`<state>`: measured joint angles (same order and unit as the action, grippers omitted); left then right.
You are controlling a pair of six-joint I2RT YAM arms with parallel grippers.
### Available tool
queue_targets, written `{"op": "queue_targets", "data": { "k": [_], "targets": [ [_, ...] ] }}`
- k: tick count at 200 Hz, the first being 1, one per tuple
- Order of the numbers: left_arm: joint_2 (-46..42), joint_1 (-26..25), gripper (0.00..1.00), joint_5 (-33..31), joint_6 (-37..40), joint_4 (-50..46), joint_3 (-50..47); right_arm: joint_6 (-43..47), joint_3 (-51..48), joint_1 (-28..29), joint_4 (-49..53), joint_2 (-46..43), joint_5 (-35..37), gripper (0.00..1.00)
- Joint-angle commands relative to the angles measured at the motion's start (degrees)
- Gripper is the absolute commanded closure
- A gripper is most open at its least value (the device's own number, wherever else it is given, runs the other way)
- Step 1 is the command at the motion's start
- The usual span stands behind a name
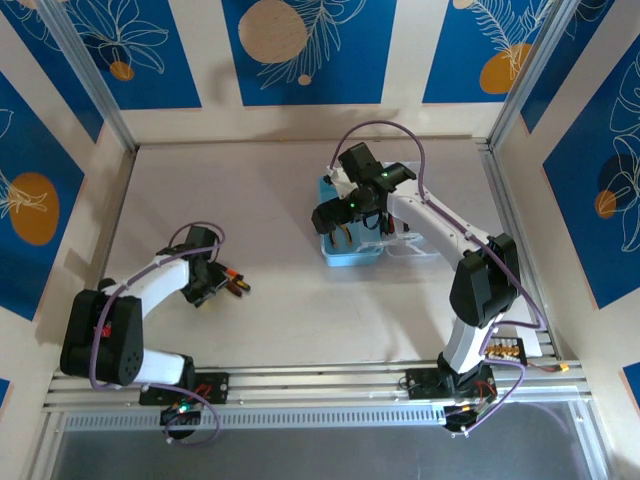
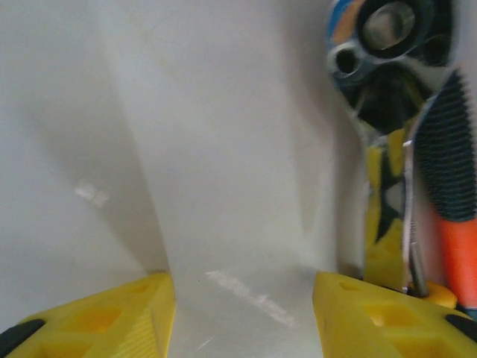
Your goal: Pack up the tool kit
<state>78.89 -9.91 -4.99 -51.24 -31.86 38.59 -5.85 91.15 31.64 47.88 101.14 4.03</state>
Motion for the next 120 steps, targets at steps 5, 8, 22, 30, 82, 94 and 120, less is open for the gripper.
{"op": "queue_targets", "data": {
  "k": [5,8,22,30,82,94,120],
  "targets": [
    [-2.9,1.2,0.48,1.9,2.4,2.9,3.2,1.1,2.4,-0.3,1.3,1.4,-2.0,0.01],
    [-3.1,1.2,0.48,2.0,2.5,2.8,3.4,1.1,2.4,-0.3,1.3,1.5,-2.1,0.01],
    [-3.5,1.4,0.48,2.3,3.2,2.7,4.3,1.2,2.8,-0.3,1.5,1.9,-2.2,0.01],
    [-3.3,1.5,0.47,2.2,3.3,2.5,4.9,1.2,3.0,-0.3,1.4,2.1,-2.3,0.01],
    [3.4,2.9,0.46,2.2,3.7,2.5,6.4,1.3,3.8,-0.3,2.0,3.3,-2.5,0.01],
    [5.0,3.3,0.46,2.2,3.6,3.6,6.0,1.3,3.7,-0.4,2.0,3.4,-2.3,0.01],
    [8.1,4.4,0.46,2.6,3.9,5.6,5.5,1.4,4.0,-0.5,2.3,3.9,-2.4,0.01]
  ]
}}
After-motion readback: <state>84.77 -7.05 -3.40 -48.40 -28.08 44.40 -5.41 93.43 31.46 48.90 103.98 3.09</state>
